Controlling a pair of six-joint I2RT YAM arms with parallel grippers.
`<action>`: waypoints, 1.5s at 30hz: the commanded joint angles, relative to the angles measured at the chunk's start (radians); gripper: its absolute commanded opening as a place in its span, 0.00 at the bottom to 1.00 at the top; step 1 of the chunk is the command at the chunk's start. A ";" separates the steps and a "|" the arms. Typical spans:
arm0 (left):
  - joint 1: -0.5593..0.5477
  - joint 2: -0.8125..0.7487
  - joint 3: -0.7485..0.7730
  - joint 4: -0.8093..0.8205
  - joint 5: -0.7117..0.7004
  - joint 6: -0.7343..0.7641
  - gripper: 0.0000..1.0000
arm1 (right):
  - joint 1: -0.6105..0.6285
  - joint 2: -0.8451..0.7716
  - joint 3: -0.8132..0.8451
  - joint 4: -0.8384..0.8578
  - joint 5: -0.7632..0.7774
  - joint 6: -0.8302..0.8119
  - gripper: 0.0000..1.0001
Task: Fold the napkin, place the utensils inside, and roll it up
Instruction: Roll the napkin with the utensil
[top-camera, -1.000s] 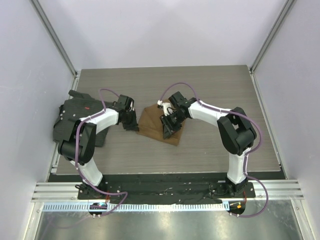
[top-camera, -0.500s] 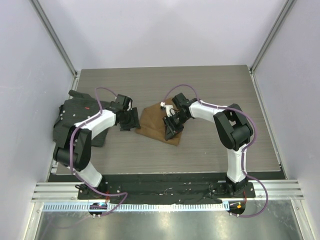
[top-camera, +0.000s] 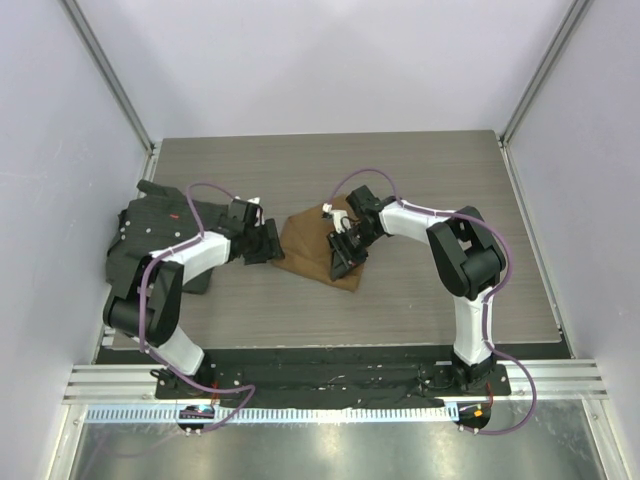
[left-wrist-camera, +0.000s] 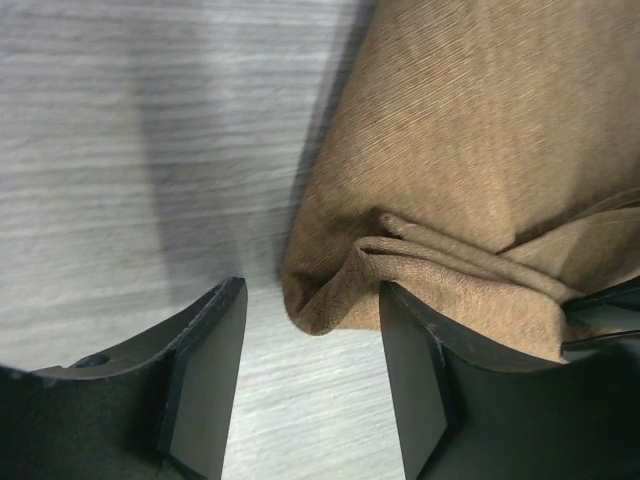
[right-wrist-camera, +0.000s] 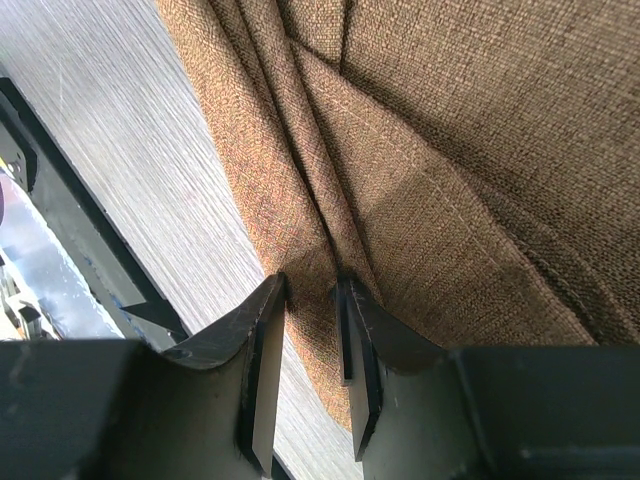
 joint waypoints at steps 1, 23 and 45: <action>0.003 0.003 -0.030 0.174 0.035 -0.008 0.55 | -0.002 0.055 -0.027 -0.004 0.083 -0.046 0.34; 0.012 0.046 -0.032 0.133 0.018 -0.018 0.10 | 0.022 -0.099 0.068 -0.009 0.187 -0.037 0.43; 0.012 0.133 0.136 -0.153 0.078 -0.011 0.09 | 0.404 -0.169 -0.113 0.545 0.718 -0.310 0.58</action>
